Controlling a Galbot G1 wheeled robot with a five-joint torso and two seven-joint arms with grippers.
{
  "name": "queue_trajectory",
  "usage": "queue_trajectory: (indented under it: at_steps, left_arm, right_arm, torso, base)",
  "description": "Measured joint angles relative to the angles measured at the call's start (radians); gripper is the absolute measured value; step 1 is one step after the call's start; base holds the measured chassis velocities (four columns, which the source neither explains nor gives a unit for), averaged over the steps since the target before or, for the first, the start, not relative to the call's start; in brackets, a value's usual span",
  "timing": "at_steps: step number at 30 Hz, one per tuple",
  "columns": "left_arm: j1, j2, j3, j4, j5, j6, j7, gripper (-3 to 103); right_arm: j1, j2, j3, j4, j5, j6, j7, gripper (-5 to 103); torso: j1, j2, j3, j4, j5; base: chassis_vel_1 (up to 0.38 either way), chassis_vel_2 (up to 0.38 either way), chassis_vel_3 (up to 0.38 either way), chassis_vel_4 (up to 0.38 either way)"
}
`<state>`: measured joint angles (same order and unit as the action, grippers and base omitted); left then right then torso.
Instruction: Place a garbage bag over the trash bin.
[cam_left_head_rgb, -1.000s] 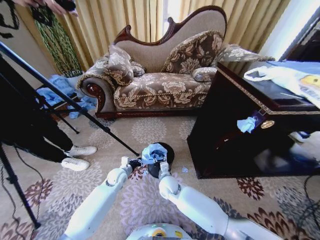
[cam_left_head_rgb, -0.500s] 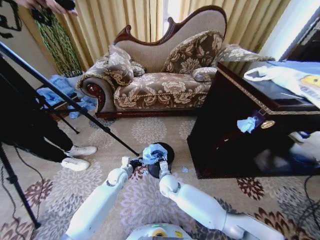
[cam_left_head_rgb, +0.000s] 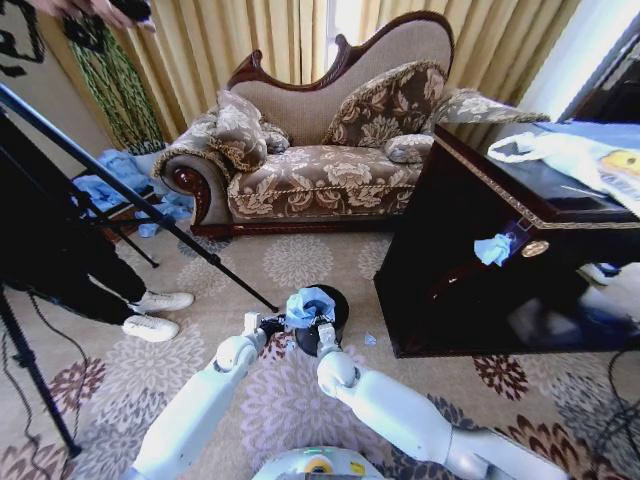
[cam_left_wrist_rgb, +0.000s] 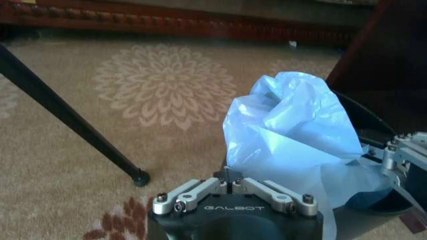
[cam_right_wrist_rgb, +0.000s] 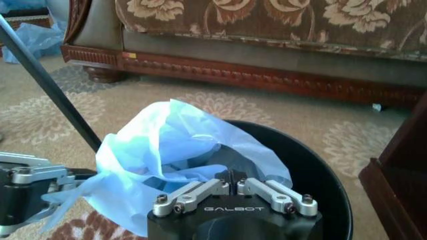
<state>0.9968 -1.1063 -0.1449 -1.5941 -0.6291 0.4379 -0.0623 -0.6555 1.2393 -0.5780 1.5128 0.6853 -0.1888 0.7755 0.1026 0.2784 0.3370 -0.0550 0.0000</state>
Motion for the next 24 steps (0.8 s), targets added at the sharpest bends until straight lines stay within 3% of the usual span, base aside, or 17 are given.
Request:
queue_trajectory:
  at_steps: [7, 13, 15, 23, 24]
  left_arm:
    - [0.0, 0.002, 0.001, 0.002, 0.0, -0.004, 0.002, 0]
    - [0.0, -0.003, 0.002, 0.002, 0.001, -0.007, 0.005, 0]
    - [0.0, -0.004, 0.002, 0.002, 0.001, -0.007, 0.006, 0]
    - [0.01, -0.01, -0.004, -0.005, 0.006, -0.014, 0.014, 0]
    - [0.01, -0.01, -0.004, -0.005, 0.006, -0.014, 0.014, 0]
  right_arm:
    - [0.006, -0.004, -0.017, 0.018, 0.014, -0.019, 0.023, -3]
    - [0.012, 0.001, -0.046, 0.02, 0.026, -0.03, 0.039, 24]
    - [0.015, 0.003, -0.047, 0.017, 0.028, -0.031, 0.043, 24]
    - [0.055, 0.001, -0.068, 0.006, 0.065, -0.047, 0.064, 56]
    - [0.055, 0.001, -0.068, 0.006, 0.065, -0.047, 0.064, 56]
  torso:
    - [0.0, 0.0, 0.0, 0.0, 0.0]
    - [0.0, 0.0, 0.0, -0.0001, 0.0]
    - [0.0, 0.0, 0.0, -0.0001, 0.0]
    - [0.0, 0.0, 0.0, -0.0001, 0.0]
    - [0.0, 0.0, 0.0, -0.0001, 0.0]
  base:
    - [0.0, 0.0, 0.0, 0.0]
    - [0.0, 0.0, 0.0, 0.0]
    - [0.0, 0.0, 0.0, 0.0]
    - [0.0, 0.0, 0.0, 0.0]
    - [0.0, 0.0, 0.0, 0.0]
